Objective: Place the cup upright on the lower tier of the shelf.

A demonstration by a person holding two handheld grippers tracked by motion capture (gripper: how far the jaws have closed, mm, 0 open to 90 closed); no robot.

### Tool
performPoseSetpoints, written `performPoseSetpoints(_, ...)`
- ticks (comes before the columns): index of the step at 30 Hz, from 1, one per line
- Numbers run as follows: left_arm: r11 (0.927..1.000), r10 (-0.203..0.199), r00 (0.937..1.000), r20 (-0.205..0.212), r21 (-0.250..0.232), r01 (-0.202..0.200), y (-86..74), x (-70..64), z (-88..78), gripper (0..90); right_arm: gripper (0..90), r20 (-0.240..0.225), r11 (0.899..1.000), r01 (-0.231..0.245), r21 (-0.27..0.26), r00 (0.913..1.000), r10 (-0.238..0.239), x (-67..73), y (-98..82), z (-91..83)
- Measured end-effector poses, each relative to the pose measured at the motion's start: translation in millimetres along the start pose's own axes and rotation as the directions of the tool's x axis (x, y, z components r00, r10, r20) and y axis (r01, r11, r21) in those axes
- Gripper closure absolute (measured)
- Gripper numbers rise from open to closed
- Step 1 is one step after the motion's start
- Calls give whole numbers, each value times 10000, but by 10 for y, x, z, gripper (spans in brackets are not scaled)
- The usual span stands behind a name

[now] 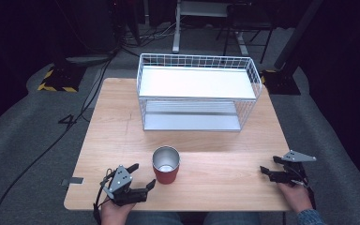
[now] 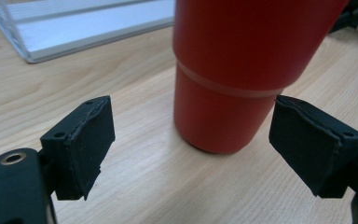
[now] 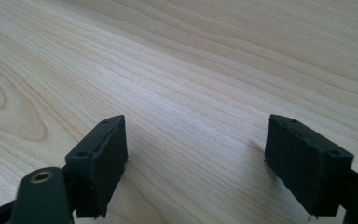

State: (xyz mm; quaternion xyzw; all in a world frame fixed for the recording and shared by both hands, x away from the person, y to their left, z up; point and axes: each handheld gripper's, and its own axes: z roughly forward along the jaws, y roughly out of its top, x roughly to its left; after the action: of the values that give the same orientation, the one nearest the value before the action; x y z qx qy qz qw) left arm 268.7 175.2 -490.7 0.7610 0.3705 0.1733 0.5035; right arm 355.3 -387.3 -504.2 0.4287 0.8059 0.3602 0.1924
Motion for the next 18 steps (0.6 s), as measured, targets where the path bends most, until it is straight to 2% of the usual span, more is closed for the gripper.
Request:
performPoseSetpoints(3,9999,-167,9997,185,45,167,-1,-26,46,138,215,-2,10000,5,-2,10000,-5,0,0,0)
performPoseSetpoints(9,9996,-197,9994,273,208,191,10,-77,124,132,215,-2,10000,-4,-3,10000,4,1,0,0)
performPoseSetpoints(18,9988,-400,9986,351,295,389,46,-165,331,129,216,-8,10000,-7,-4,10000,7,-1,0,0)
